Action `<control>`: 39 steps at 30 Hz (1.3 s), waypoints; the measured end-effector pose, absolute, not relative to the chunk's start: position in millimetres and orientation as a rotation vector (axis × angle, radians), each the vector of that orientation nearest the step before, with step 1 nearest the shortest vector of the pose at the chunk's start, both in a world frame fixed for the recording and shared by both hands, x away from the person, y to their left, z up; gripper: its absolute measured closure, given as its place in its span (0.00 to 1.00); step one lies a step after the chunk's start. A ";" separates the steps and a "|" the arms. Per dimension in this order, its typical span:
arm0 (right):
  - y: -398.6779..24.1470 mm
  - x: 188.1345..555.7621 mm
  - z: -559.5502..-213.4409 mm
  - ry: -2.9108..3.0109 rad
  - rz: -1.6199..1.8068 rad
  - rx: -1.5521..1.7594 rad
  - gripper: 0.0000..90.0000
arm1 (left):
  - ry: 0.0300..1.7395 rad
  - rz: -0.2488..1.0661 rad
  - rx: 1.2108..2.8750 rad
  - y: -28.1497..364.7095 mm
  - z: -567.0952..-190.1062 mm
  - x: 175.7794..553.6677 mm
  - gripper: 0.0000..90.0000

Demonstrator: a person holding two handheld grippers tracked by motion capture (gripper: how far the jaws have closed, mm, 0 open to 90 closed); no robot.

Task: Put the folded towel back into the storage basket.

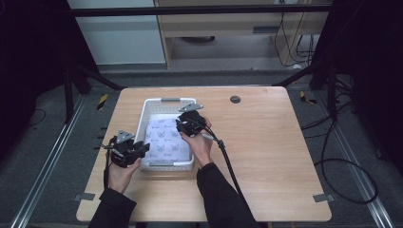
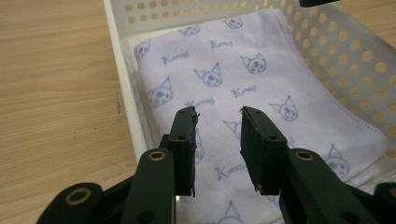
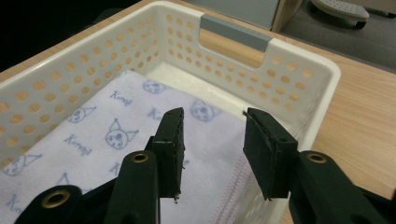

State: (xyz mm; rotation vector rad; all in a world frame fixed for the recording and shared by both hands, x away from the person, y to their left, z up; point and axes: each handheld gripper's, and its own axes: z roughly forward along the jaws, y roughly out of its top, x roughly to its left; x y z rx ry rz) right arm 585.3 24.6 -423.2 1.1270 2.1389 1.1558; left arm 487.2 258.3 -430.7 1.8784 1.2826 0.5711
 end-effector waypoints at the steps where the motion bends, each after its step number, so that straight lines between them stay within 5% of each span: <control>1: 23.5 584.6 -421.5 2.133 1.162 1.127 0.64 | 1.281 0.573 1.872 258.5 -429.7 486.6 0.71; 15: -10.6 562.4 -396.1 2.069 1.309 1.119 0.38 | 1.224 0.617 1.811 257.3 -413.4 475.3 0.57; 39: -121.0 498.5 -407.0 2.044 1.325 1.126 0.19 | 1.222 0.672 1.799 263.4 -410.4 456.6 0.38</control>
